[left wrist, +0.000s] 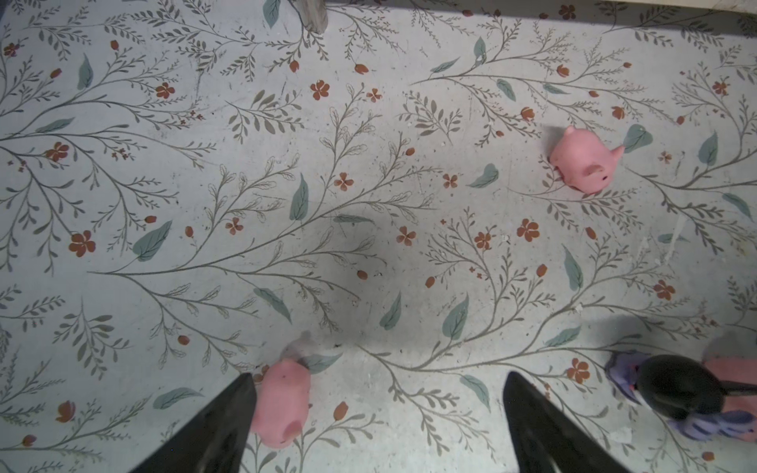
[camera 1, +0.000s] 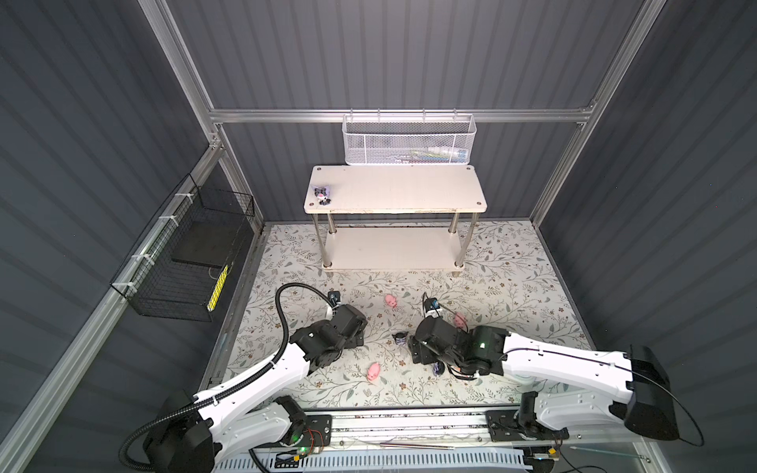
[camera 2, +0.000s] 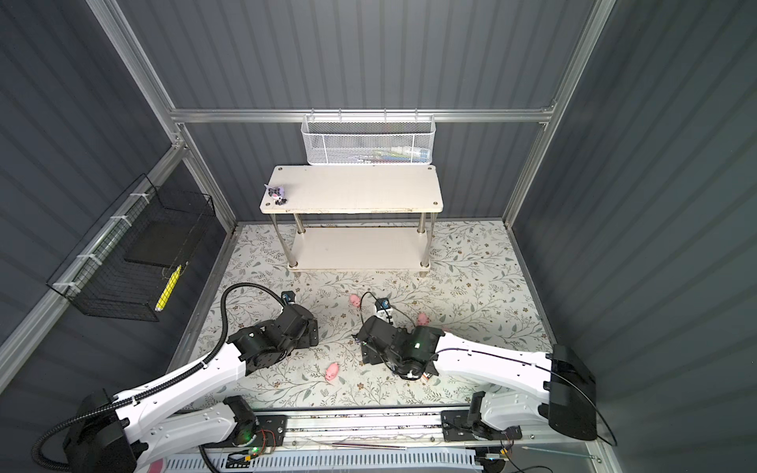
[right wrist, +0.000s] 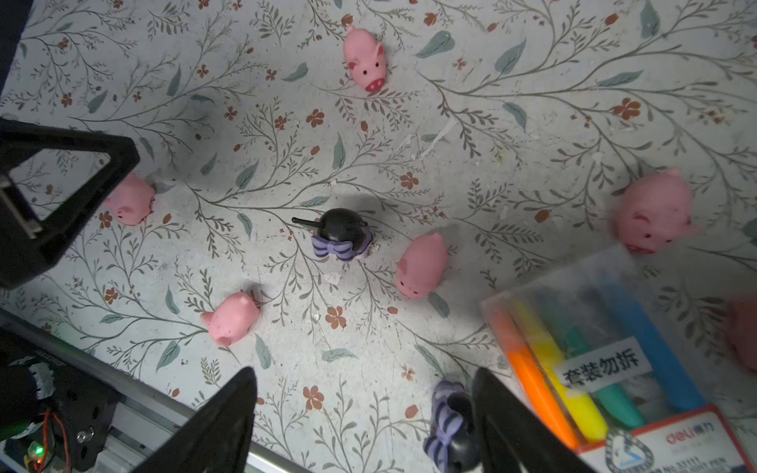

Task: Place and organize the plastic toys onto the shelf
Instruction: 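Lower the right gripper over the black figurine with purple bow and close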

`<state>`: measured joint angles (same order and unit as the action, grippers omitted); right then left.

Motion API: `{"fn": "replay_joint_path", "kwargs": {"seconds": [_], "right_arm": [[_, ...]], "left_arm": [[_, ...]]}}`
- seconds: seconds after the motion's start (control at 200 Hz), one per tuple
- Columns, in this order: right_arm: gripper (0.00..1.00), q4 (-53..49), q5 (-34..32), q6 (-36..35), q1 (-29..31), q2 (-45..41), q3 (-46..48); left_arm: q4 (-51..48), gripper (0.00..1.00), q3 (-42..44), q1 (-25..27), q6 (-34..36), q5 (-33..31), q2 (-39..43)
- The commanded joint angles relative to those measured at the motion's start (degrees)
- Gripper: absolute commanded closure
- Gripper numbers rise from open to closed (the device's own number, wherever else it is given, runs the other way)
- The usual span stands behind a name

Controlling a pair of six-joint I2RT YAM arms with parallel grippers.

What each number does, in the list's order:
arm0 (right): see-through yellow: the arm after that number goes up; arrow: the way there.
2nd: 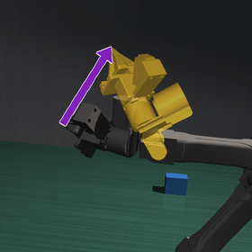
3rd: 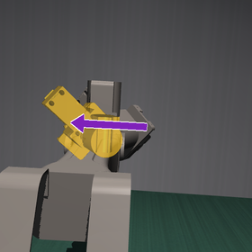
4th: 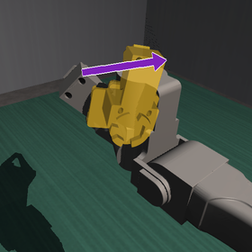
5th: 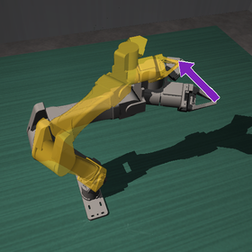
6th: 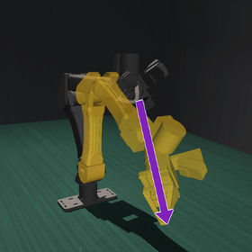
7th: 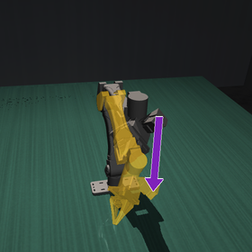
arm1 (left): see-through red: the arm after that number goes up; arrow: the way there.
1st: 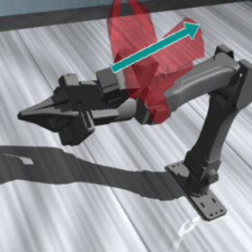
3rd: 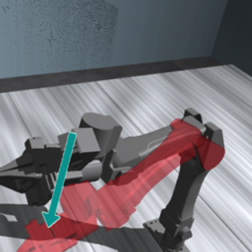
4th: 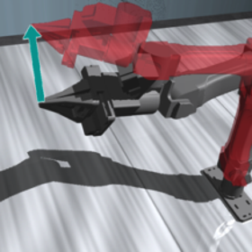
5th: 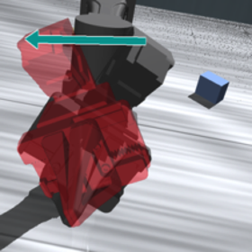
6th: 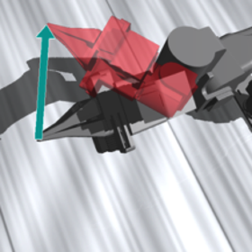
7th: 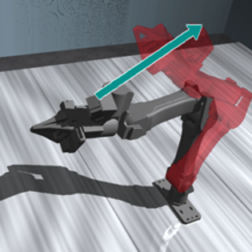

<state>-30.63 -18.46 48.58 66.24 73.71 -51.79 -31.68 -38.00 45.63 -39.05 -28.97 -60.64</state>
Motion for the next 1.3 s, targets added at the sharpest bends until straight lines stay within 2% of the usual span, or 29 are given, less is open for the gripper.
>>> {"fn": "replay_joint_path", "kwargs": {"seconds": [0.0, 0.335, 0.705, 1.296], "right_arm": [[0.20, 3.44, -0.48, 1.89, 0.32, 1.53, -0.74], [0.22, 7.50, 1.72, 1.61, 0.36, 10.34, -3.54], [0.20, 10.03, 4.16, 0.81, -1.78, 16.97, -6.20], [0.22, 10.00, 6.35, -1.55, -5.59, 24.53, -10.11]], "left_arm": [[-1.25, 0.05, 1.23, 0.08, 0.42, -1.70, 2.53], [-5.09, 0.04, 3.76, 0.07, -1.46, -0.43, 13.13], [-7.93, 0.03, 3.21, -0.01, -1.44, 1.24, 17.82], [-7.96, 0.03, 1.09, -0.01, -0.09, 1.03, 16.37]]}}
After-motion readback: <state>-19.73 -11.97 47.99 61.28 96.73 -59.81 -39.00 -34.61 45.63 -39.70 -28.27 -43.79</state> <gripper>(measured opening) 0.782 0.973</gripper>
